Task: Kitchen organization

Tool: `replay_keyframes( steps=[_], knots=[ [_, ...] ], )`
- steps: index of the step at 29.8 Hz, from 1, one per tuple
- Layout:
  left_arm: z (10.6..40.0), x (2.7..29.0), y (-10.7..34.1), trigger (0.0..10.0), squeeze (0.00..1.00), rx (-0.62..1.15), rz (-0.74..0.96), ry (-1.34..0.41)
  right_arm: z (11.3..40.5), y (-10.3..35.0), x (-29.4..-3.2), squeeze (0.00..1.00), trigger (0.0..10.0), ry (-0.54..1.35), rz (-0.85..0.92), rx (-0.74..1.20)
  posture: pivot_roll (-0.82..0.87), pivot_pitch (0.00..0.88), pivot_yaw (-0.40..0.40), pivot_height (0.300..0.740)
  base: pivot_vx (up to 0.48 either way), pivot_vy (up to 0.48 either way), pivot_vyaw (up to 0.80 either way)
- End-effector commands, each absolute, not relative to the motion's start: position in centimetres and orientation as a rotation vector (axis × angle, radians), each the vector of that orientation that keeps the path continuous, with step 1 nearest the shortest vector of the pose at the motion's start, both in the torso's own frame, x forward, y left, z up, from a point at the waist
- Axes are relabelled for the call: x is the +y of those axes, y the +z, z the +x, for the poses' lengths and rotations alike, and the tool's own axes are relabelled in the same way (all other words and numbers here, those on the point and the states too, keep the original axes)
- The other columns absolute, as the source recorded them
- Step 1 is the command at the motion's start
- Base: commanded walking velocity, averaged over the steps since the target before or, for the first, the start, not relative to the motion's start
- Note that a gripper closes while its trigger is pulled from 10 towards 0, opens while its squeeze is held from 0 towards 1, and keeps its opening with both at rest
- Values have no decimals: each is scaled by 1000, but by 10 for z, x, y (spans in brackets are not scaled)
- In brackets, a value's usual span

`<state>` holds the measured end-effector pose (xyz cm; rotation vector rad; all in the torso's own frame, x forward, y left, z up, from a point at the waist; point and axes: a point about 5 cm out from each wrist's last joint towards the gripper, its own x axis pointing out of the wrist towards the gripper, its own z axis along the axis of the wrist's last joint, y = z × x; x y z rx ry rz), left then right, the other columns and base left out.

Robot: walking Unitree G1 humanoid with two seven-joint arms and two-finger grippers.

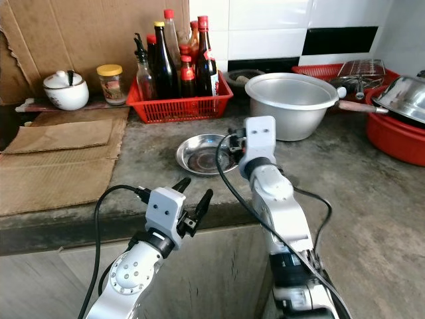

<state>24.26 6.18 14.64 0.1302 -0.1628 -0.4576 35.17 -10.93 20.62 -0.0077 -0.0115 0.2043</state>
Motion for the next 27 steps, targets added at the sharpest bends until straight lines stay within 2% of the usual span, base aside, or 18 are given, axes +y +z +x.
replay_keyframes(
  steps=[1, 3, 4, 5, 6, 14, 22, 27],
  knots=[
    [240, 61, 149, 10000, 0, -168, 139, -449, 359, 205, -111, 1000, 10000, 191, -6, 43, 36, 0, -51, 740, 0, 0, 0],
    [238, 61, 149, 10000, 0, -166, 140, -449, 363, 204, -112, 1000, 10000, 177, -22, 72, 41, 1, -58, 740, 0, 0, 0],
    [238, 61, 149, 10000, 0, -165, 140, -447, 366, 204, -112, 63, 10000, 173, -23, 97, 47, 4, -62, 740, 0, 0, 0],
    [238, 61, 149, 10000, 0, -165, 140, -447, 366, 204, -112, 63, 10000, 173, -23, 97, 47, 4, -62, 740, 0, 0, 0],
    [239, 63, 150, 10000, 0, -164, 141, -443, 370, 204, -114, 0, 10000, 158, -19, 126, 46, 8, -61, 740, 0, 0, 0],
    [237, 61, 149, 10000, 0, -155, 140, -441, 384, 201, -118, 0, 10000, 130, -10, 301, 35, 20, -66, 740, 0, 0, 0],
    [236, 61, 149, 10000, 0, -157, 135, -436, 391, 202, -122, 0, 10000, 100, -21, 331, 39, 17, -75, 740, 0, 0, 0],
    [236, 62, 149, 10000, 0, -158, 135, -433, 391, 196, -120, 0, 10000, 102, 10, 420, 40, 11, -79, 740, 0, 0, 0]
  ],
)
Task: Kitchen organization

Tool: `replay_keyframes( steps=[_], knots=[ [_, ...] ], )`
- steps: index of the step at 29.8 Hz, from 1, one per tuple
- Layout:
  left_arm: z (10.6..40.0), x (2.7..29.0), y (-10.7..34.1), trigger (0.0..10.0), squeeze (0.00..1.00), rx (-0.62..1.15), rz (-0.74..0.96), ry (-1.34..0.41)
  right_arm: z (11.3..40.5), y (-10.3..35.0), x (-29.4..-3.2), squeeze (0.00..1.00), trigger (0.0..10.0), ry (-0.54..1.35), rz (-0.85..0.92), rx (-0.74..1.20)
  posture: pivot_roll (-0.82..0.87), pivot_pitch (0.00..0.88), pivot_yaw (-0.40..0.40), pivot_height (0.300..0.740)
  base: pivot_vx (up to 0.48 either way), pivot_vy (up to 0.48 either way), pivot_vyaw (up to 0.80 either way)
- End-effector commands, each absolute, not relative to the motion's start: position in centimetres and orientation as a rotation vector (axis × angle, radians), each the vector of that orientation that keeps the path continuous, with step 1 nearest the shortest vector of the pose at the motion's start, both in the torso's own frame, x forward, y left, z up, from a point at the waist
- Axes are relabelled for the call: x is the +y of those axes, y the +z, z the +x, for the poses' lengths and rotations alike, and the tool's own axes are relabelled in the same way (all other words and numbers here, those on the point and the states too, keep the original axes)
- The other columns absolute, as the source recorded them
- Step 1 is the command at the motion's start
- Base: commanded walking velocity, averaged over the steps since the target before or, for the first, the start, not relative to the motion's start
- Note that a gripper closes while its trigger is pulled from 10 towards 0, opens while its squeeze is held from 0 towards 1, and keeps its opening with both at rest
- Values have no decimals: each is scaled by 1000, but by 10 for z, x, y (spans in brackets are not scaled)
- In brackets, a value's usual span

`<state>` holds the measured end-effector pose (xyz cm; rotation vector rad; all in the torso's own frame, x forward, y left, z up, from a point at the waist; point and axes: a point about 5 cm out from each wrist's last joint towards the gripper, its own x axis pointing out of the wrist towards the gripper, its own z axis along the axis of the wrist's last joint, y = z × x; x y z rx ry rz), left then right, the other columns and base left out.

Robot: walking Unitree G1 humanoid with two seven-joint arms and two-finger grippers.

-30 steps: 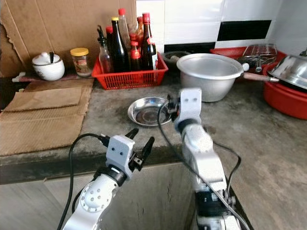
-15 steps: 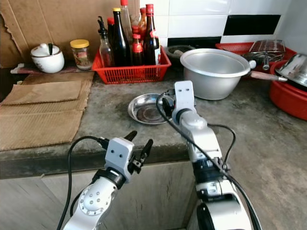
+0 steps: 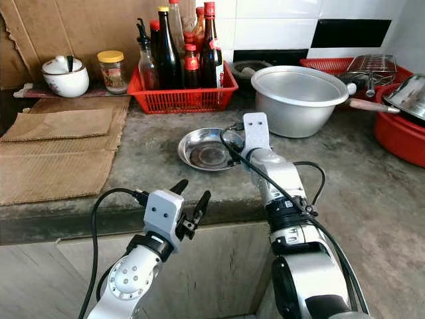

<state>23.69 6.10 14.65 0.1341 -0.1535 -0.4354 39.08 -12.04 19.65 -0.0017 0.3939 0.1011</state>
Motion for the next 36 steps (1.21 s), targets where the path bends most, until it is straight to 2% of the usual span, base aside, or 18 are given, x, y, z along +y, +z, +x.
replay_keyframes(
  steps=[1, 8, 9, 10, 23, 30, 31, 36],
  knots=[
    [236, 61, 149, 10000, 0, -158, 135, -433, 391, 195, -118, 0, 10000, 110, 22, 439, 40, 10, -79, 740, 0, 0, 0],
    [237, 60, 149, 10000, 0, -161, 134, -436, 388, 187, -112, 0, 10000, 160, 58, 586, 35, 4, -78, 740, 0, 0, 0],
    [237, 60, 150, 10000, 0, -163, 135, -436, 388, 187, -112, 0, 5725, 170, 52, 595, 34, 2, -79, 740, 0, 0, 0],
    [237, 60, 150, 10000, 0, -164, 135, -435, 388, 187, -112, 0, 0, 170, 43, 599, 34, 2, -79, 740, 0, 0, 0],
    [239, 61, 152, 10000, 0, -170, 143, -428, 390, 188, -114, 0, 0, 120, 104, 612, 49, 6, -74, 740, 0, 0, 0],
    [238, 61, 152, 10000, 0, -171, 137, -419, 388, 185, -114, 0, 0, 100, 282, 629, 42, 16, -78, 740, 0, 0, 0],
    [239, 61, 151, 10000, 0, -168, 137, -417, 388, 186, -112, 0, 0, 106, 363, 618, 42, 14, -80, 740, 0, 0, 0],
    [240, 62, 151, 10000, 0, -170, 138, -412, 387, 188, -116, 0, 0, 82, 440, 573, 40, 10, -79, 740, 0, 0, 0]
  ],
)
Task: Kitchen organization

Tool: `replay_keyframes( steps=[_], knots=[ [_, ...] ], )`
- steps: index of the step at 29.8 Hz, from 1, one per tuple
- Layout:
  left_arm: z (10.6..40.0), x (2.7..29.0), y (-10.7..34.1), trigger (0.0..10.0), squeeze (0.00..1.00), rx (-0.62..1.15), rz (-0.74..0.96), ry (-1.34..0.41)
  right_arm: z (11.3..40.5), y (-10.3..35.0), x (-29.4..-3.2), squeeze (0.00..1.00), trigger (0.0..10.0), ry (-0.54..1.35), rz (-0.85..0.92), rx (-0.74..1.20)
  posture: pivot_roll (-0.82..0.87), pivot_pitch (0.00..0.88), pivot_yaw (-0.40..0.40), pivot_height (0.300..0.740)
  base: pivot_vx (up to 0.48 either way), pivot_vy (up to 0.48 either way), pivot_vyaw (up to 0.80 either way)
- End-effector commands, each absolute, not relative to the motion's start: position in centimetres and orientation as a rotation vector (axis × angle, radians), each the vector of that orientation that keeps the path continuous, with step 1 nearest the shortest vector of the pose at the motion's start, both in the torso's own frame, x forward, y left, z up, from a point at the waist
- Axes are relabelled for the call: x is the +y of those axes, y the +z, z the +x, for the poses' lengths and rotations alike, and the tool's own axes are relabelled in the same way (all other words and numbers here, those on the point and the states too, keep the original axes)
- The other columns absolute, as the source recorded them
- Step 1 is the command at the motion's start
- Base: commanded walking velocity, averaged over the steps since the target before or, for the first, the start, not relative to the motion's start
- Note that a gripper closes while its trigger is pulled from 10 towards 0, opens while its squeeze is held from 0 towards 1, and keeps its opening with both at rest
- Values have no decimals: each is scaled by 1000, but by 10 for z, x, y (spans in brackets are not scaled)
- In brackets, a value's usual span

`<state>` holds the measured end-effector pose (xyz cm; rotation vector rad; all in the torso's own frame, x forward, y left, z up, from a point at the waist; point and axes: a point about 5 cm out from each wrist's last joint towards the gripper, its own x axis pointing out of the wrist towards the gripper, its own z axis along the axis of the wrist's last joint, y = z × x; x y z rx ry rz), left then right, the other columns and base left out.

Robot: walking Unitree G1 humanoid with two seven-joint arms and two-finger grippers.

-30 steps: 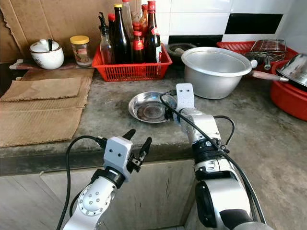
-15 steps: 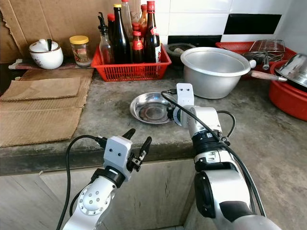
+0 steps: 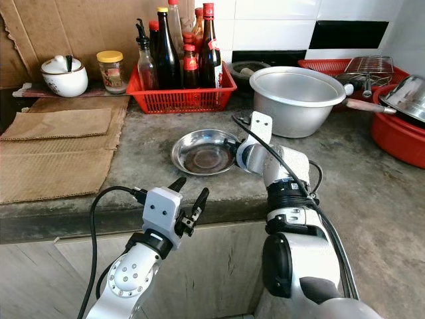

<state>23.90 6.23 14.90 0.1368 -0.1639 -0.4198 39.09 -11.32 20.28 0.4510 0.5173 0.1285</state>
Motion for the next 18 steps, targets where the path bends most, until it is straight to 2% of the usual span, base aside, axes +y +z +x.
replay_keyframes(
  steps=[1, 10, 15, 18],
  knots=[
    [241, 62, 151, 10000, 0, -170, 138, -411, 387, 189, -117, 0, 0, 75, 448, 566, 38, 7, -79, 740, 0, 0, 0],
    [245, 62, 153, 10000, 0, -180, 137, -412, 373, 218, -139, 0, 0, 23, 659, 227, 29, 0, -62, 740, 0, 0, 0],
    [248, 62, 154, 10000, 0, -184, 140, -412, 360, 225, -147, 0, 0, -47, 662, 71, 29, 0, -54, 740, 0, 0, 0],
    [249, 63, 155, 10000, 0, -189, 144, -413, 339, 235, -151, 0, 0, -119, 573, -132, 28, 0, -45, 740, 0, 0, 0]
  ],
)
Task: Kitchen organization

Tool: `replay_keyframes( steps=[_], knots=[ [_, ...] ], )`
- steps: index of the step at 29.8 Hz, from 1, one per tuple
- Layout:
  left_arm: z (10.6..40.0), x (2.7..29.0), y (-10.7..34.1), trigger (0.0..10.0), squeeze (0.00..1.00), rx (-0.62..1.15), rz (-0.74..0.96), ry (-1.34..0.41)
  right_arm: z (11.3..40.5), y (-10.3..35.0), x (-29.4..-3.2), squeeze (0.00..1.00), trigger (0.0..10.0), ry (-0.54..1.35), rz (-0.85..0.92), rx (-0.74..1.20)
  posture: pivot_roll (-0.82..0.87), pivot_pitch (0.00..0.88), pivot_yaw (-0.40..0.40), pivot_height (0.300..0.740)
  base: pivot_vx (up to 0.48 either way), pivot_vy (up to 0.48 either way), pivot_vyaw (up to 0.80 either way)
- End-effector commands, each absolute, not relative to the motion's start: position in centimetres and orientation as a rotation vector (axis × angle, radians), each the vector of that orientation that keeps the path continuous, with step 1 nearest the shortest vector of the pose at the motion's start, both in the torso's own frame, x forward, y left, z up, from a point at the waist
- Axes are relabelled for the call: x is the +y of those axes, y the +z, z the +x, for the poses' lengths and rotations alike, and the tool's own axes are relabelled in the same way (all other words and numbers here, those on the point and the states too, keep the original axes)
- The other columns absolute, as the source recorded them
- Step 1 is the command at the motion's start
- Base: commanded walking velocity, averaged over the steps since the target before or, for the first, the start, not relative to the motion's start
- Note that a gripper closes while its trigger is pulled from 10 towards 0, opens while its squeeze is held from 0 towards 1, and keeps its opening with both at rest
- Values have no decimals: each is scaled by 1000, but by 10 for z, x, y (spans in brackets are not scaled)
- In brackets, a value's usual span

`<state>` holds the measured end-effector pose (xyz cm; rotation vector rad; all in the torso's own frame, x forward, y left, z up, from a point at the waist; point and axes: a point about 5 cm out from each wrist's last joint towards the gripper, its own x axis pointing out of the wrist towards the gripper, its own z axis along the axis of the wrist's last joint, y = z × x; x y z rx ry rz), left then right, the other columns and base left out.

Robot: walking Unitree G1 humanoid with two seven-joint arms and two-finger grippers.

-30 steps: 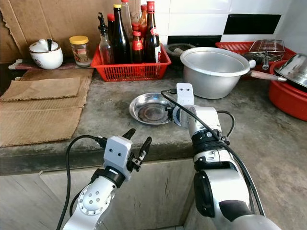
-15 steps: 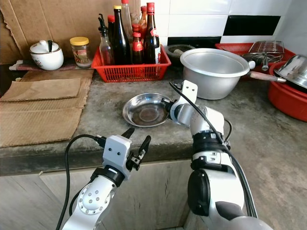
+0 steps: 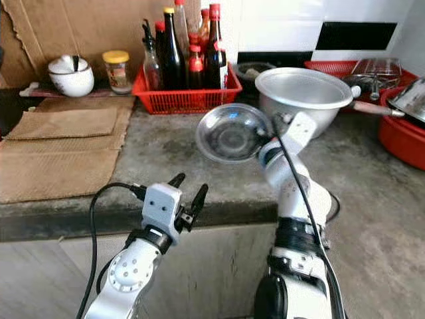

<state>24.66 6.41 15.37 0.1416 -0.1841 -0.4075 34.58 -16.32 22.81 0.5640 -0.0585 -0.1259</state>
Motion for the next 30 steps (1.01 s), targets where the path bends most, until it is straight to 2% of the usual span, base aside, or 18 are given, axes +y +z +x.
replay_keyframes(
  steps=[1, 5, 8, 10, 18, 19, 20, 21, 30],
  knots=[
    [249, 64, 155, 10000, 0, -191, 144, -412, 328, 237, -150, 0, 0, -142, 469, -180, 25, 0, -37, 740, 0, 0, 0],
    [250, 65, 157, 10000, 0, -203, 141, -407, 308, 236, -143, 0, 0, -114, 266, -260, 19, 0, -26, 740, 0, 0, 0],
    [250, 65, 158, 10000, 0, -206, 136, -404, 303, 234, -140, 0, 0, -86, 211, -277, 17, 0, -23, 740, 0, 0, 0],
    [251, 65, 159, 10000, 0, -213, 131, -411, 288, 228, -135, 0, 0, -34, 61, -331, 16, 0, -18, 740, 0, 0, 0],
    [252, 63, 161, 10000, 0, -221, 127, -422, 280, 230, -135, 0, 0, -44, -30, -412, 15, 0, -14, 740, 0, 0, 0],
    [252, 63, 161, 10000, 0, -222, 126, -425, 280, 228, -136, 0, 1333, -47, -34, -410, 17, 0, -12, 740, 0, 0, 0],
    [252, 63, 161, 10000, 0, -222, 125, -425, 280, 227, -136, 0, 6745, -50, -35, -411, 17, 0, -14, 740, 0, 0, 0],
    [252, 63, 161, 10000, 0, -222, 126, -426, 279, 226, -136, 0, 10000, -47, -33, -410, 17, 0, -14, 740, 0, 0, 0],
    [250, 64, 159, 10000, 0, -217, 127, -432, 274, 219, -129, 0, 10000, -24, -9, -404, 15, 0, -13, 740, -27, 0, 0]
  ],
)
